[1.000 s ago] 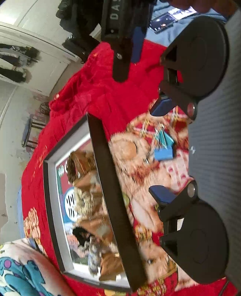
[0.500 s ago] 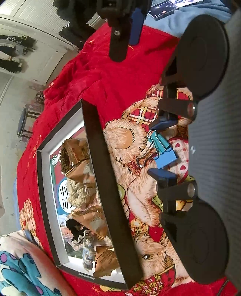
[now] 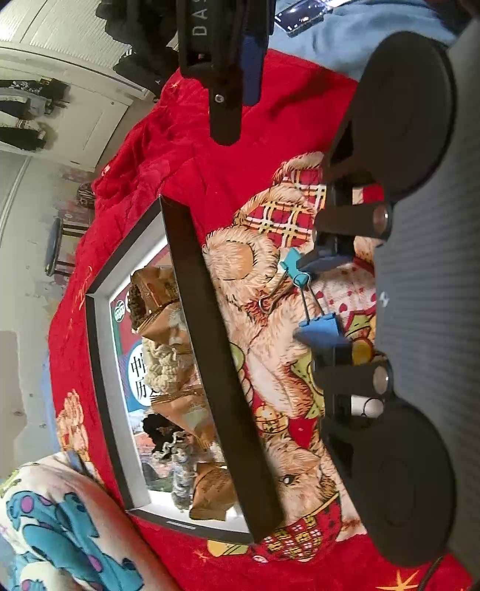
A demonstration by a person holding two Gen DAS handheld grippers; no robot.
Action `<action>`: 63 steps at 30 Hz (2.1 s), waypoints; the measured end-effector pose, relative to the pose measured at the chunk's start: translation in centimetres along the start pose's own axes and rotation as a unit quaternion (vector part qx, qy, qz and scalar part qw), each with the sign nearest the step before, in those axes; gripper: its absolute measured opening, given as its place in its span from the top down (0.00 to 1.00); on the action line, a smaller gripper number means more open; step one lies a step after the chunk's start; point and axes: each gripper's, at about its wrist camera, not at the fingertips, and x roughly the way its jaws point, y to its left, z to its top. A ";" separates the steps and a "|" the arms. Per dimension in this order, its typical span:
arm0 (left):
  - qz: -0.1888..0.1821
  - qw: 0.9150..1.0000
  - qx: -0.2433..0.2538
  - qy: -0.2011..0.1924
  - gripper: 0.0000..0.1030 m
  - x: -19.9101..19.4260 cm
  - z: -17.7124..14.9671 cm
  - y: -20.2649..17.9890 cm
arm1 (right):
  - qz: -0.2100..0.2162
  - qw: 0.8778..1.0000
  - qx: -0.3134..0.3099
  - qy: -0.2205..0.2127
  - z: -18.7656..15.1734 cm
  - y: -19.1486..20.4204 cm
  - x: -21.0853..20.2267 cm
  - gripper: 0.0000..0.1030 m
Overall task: Organize objects
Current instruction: 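Grasp a blue binder clip with the left gripper while the right gripper grasps the other clip, then lift both binder clips and carry them over the black box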
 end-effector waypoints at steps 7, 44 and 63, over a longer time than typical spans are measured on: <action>0.016 1.000 -0.017 0.011 0.40 1.1 -0.3 0.8 | 0.006 1.000 -0.011 0.005 -0.2 0.5 0.2 0.49; 0.101 0.990 -0.087 0.051 0.89 0.7 1.1 6.4 | 0.084 0.986 -0.117 0.083 -4.0 7.8 7.5 0.63; 0.092 0.990 -0.106 0.032 0.89 -0.5 1.7 7.1 | 0.071 0.989 -0.114 0.064 -4.1 7.9 6.9 0.77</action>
